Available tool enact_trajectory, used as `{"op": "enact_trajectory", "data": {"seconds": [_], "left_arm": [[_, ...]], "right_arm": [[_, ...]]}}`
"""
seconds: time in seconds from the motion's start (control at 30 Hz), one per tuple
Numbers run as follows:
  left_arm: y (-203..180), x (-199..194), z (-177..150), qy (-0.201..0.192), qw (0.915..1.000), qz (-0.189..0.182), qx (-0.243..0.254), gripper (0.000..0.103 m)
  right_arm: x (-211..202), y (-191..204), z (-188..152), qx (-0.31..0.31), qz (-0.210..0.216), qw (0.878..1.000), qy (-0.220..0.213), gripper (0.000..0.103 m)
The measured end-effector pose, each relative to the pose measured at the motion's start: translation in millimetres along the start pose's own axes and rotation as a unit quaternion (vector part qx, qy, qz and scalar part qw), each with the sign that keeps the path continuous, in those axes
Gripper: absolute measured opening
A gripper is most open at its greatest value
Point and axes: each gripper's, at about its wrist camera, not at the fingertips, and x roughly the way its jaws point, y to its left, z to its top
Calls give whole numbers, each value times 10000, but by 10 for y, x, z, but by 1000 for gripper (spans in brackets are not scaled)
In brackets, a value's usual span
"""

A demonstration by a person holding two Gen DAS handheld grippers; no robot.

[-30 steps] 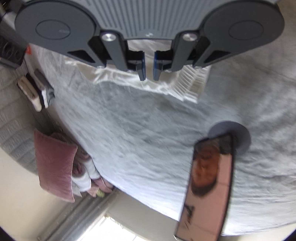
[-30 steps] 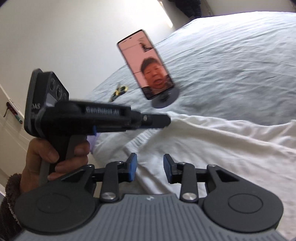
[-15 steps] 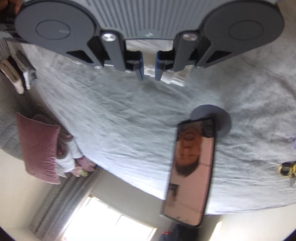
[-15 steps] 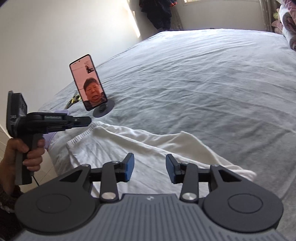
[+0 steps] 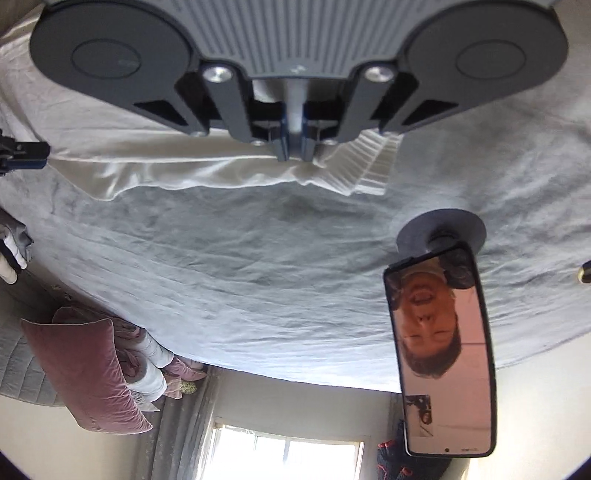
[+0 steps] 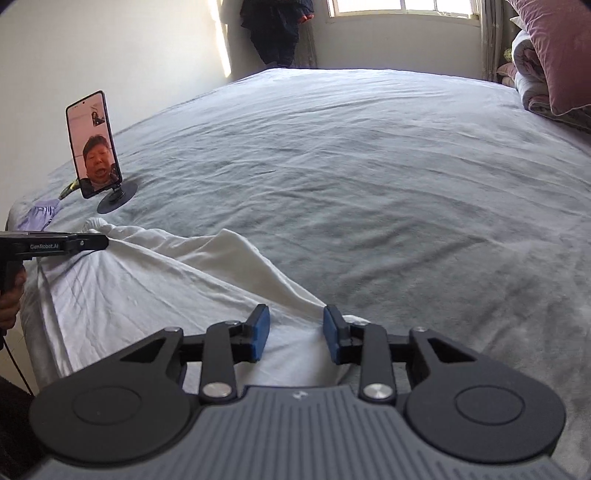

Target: Fold clothes

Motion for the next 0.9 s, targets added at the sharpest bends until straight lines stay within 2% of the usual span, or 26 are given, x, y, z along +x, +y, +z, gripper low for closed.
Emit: {"op": "enact_trajectory", "data": {"seconds": [0.07, 0.13, 0.3, 0.4, 0.53, 0.6, 0.7, 0.83, 0.9], "left_arm": [[62, -84, 23, -46, 9998, -89, -147, 6], [56, -189, 47, -146, 9995, -263, -133, 11], [-38, -320, 28, -129, 9914, -1277, 266, 19], [-89, -297, -50, 143, 9892, -1349, 549, 19], [166, -312, -122, 573, 9841, -1625, 438, 19], [293, -319, -158, 787, 9805, -1761, 382, 19], [539, -381, -187, 948, 9779, -1865, -2, 19], [677, -497, -187, 961, 9786, -1791, -314, 19], [587, -539, -153, 842, 9813, -1721, -198, 29]], "right_arm": [[-84, -89, 13, 125, 101, 9999, -35, 35], [-208, -110, 17, 125, 199, 9996, -128, 38], [-424, 41, -38, -140, 629, 9977, -215, 39], [-413, 260, -142, -638, 772, 9950, -53, 39], [-393, 344, -370, -1240, 953, 9873, 296, 39], [-469, 325, -456, -1667, 924, 9814, 226, 39], [-561, 217, -487, -1671, 966, 9807, 323, 42], [-694, 122, -525, -1701, 921, 9800, 466, 44], [-741, 59, -490, -1397, 932, 9845, 504, 44]]}}
